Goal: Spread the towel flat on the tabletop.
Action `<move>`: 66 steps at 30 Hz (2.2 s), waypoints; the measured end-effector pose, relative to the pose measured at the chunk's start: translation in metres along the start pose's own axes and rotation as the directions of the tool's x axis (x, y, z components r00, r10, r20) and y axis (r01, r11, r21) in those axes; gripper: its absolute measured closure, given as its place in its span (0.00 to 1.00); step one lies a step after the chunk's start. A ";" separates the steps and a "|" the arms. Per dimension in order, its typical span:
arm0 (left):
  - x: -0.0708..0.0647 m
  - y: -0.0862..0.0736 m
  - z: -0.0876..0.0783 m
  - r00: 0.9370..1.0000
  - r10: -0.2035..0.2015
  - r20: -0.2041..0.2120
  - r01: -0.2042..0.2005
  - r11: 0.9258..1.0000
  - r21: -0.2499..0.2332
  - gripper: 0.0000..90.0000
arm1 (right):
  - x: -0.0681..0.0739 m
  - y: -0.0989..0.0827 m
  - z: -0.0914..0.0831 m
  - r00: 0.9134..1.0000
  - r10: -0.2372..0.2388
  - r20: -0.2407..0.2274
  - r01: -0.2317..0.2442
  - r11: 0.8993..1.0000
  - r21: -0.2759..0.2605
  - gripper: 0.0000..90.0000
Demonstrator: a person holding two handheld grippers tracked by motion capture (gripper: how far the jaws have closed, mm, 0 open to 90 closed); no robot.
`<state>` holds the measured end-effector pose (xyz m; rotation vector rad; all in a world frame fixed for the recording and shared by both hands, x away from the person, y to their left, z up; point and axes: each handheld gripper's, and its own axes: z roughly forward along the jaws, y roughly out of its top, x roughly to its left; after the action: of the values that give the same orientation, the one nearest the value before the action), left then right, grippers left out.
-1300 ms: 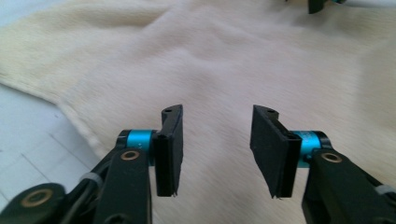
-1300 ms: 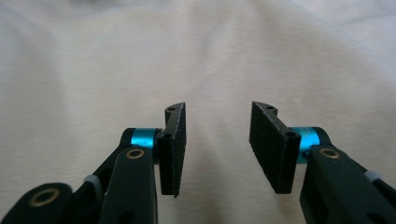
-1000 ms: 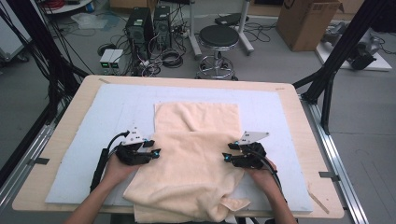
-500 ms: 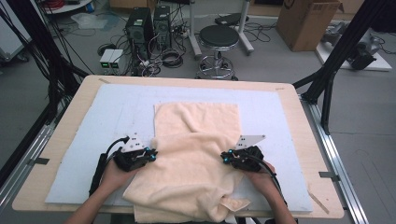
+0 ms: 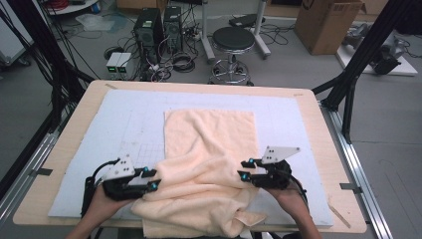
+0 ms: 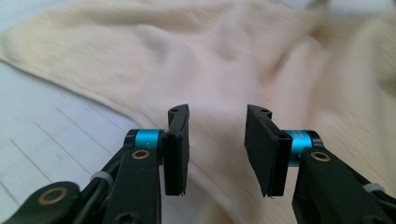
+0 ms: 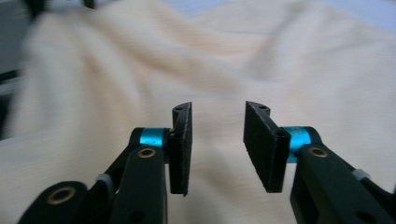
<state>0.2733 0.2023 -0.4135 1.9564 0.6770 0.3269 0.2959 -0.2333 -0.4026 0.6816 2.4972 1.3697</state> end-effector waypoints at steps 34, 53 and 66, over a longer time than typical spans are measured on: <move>0.057 0.012 0.081 0.975 -0.120 -0.187 0.149 0.977 0.151 0.68 | -0.054 -0.004 0.027 0.972 0.156 0.175 -0.188 0.966 0.180 0.61; 0.083 0.019 0.091 0.940 -0.118 -0.321 0.173 0.974 0.148 0.97 | -0.067 0.002 0.062 0.974 0.149 0.172 -0.181 0.964 0.192 0.94; 0.123 0.034 0.094 0.924 -0.179 -0.338 0.231 0.966 0.120 0.95 | -0.087 0.020 0.081 0.969 0.173 0.177 -0.206 0.961 0.188 0.91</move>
<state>0.4301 0.1943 -0.4347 1.9769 1.1452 0.4839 0.4092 -0.2070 -0.4333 1.0545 2.5181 1.0723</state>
